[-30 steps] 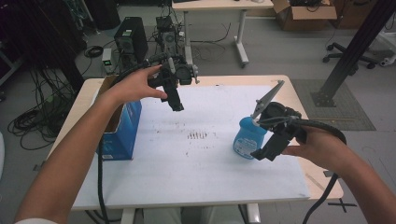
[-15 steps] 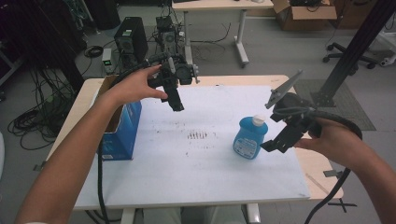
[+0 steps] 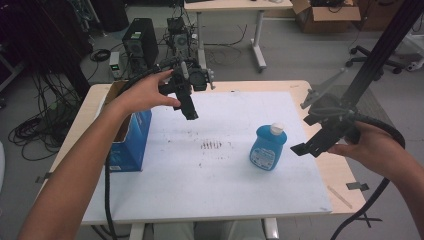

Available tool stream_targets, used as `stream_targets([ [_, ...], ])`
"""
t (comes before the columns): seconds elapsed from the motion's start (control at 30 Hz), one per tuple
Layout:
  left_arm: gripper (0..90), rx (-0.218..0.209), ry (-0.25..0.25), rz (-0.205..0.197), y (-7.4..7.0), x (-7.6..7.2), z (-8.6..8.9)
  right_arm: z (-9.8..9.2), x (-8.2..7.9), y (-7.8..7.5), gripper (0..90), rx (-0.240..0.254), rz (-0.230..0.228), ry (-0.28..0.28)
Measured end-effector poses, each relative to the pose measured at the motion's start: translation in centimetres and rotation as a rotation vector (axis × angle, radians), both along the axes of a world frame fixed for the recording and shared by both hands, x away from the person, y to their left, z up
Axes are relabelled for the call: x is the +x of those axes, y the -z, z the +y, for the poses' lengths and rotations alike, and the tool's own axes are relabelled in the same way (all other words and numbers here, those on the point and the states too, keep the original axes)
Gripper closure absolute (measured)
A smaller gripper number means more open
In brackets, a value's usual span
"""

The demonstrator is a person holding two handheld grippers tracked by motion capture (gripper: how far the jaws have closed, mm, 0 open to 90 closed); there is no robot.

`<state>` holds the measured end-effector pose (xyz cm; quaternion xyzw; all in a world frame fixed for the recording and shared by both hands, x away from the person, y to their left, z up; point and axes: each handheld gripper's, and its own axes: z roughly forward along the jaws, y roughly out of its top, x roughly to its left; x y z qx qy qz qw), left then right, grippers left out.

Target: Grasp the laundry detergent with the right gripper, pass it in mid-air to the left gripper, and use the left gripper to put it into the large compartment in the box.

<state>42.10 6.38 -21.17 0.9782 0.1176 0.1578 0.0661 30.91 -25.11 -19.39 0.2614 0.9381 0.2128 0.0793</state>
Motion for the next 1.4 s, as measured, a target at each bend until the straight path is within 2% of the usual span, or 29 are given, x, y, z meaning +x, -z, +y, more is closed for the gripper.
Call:
stream_targets([
  [0.1, 5.1, -0.002, -0.001, -0.002, 0.0, -0.1, 0.0, -0.7, 0.1, 0.3, 3.2, 0.012, -0.002, 0.021],
  [0.5, 5.1, 0.002, -0.011, -0.013, -0.3, -0.5, 0.3, -1.7, 0.3, 1.4, 3.2, 0.043, 0.004, 0.043],
  [0.6, 5.1, -0.011, -0.016, -0.016, -0.3, -0.5, 0.3, -1.9, 0.4, 1.8, 3.2, 0.052, 0.005, 0.048],
  [1.1, 5.4, -0.011, -0.031, -0.006, 0.5, -0.2, 0.8, -2.4, 0.6, 4.6, 3.2, 0.105, 0.002, 0.052],
  [1.27, 5.3, -0.006, -0.029, 0.001, 0.8, -0.2, 0.8, -2.5, 0.6, 5.5, 3.2, 0.109, 0.005, 0.059],
  [1.4, 5.3, 0.001, -0.028, 0.003, 1.0, -0.2, 0.7, -2.8, 0.7, 6.1, 3.1, 0.127, -0.01, 0.073],
])
